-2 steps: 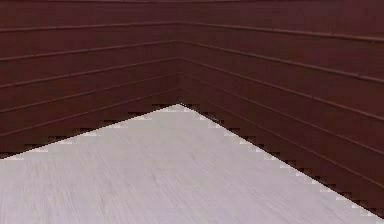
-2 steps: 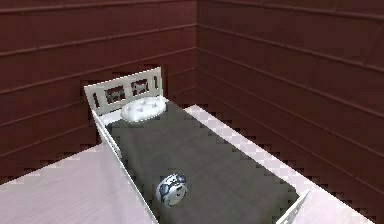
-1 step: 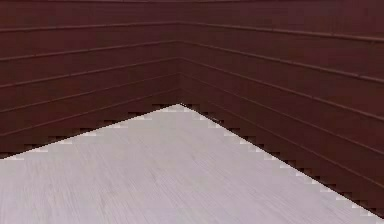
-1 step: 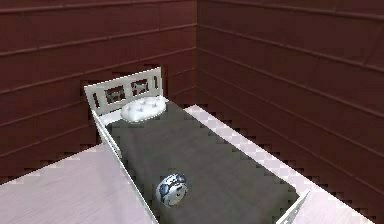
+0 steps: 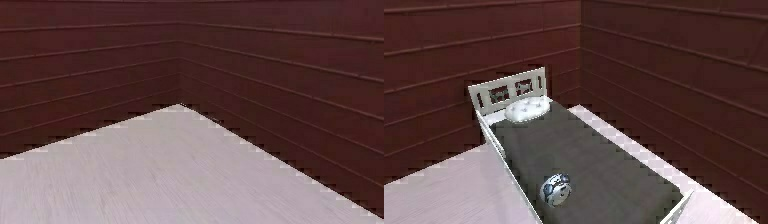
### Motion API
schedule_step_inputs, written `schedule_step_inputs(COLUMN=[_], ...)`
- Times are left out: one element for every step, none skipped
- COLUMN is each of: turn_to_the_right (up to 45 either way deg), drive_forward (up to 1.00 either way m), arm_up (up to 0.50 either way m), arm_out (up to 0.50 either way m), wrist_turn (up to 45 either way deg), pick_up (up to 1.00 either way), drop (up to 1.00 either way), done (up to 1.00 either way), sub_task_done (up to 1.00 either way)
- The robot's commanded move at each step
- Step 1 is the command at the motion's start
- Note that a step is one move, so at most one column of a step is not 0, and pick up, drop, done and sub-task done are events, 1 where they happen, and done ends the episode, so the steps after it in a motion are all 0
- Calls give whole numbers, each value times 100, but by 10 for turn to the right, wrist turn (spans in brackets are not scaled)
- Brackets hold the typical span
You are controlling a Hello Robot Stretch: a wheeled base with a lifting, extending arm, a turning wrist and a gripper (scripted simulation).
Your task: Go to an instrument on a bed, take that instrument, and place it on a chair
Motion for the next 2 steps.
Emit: schedule_step_inputs(turn_to_the_right=[0,0], drive_forward=[0,0], arm_up=[0,0], arm_out=[34,0], wrist_turn=[0,450], pick_up=[0,0], drop=[0,0], done=[0,0], sub_task_done=[0,0])
